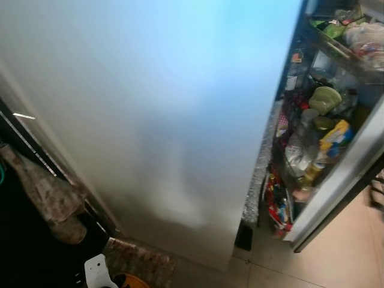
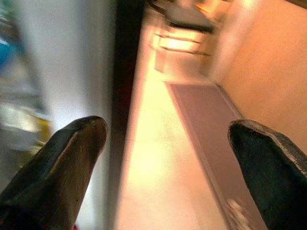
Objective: Restocking fridge
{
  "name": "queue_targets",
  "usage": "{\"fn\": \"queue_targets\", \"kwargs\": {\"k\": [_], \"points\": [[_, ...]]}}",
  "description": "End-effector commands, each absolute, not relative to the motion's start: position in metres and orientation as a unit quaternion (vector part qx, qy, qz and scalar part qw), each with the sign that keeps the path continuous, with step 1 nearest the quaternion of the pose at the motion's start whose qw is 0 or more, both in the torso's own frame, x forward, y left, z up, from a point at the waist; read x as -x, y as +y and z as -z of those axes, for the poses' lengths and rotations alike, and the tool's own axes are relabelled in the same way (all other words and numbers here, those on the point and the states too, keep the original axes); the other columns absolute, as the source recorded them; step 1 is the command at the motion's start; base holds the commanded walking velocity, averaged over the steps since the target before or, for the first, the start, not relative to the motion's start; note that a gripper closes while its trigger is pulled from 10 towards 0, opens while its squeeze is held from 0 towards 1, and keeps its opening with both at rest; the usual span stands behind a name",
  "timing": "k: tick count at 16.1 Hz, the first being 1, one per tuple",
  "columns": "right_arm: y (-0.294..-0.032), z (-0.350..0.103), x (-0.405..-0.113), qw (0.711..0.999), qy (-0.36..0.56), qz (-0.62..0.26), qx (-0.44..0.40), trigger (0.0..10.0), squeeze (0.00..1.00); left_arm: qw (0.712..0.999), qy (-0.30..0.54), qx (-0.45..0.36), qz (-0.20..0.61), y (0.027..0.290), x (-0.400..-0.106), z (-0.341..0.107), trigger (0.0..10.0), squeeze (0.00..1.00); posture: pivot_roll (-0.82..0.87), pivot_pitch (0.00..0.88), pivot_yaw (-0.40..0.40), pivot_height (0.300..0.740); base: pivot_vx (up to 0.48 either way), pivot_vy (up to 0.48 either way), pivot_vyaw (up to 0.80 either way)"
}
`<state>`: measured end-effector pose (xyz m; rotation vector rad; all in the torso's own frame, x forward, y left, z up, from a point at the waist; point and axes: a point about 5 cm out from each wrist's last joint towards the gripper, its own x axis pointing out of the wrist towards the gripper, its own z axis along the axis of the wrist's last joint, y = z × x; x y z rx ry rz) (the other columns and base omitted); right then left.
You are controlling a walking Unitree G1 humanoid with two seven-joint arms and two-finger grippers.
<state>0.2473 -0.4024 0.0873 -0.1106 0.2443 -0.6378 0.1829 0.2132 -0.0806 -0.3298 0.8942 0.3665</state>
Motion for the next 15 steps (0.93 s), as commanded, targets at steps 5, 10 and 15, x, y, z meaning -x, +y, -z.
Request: {"fn": "queue_targets", "kwargs": {"k": [5, 10, 15], "points": [[-0.329, 0.020, -0.208, 0.916, 0.334, 0.220, -0.017, 10.0, 0.00, 0.866, 0.453, 0.132, -0.165, 0.212, -0.177, 0.084, 10.0, 0.00, -0.16, 0.000, 0.085, 0.740, 0.000, 0.000, 0.00], [-0.256, 0.074, -0.172, 0.881, 0.446, 0.146, -0.054, 10.0, 0.00, 0.864, 0.453, 0.135, -0.174, 0.217, -0.175, 0.084, 10.0, 0.00, -0.15, 0.000, 0.080, 0.740, 0.000, 0.000, 0.00], [-0.229, 0.090, -0.154, 0.865, 0.476, 0.133, -0.085, 10.0, 0.00, 0.864, 0.459, 0.123, -0.165, 0.218, -0.172, 0.085, 10.0, 0.00, -0.14, 0.000, 0.074, 0.740, 0.000, -0.087, 0.00]]}}
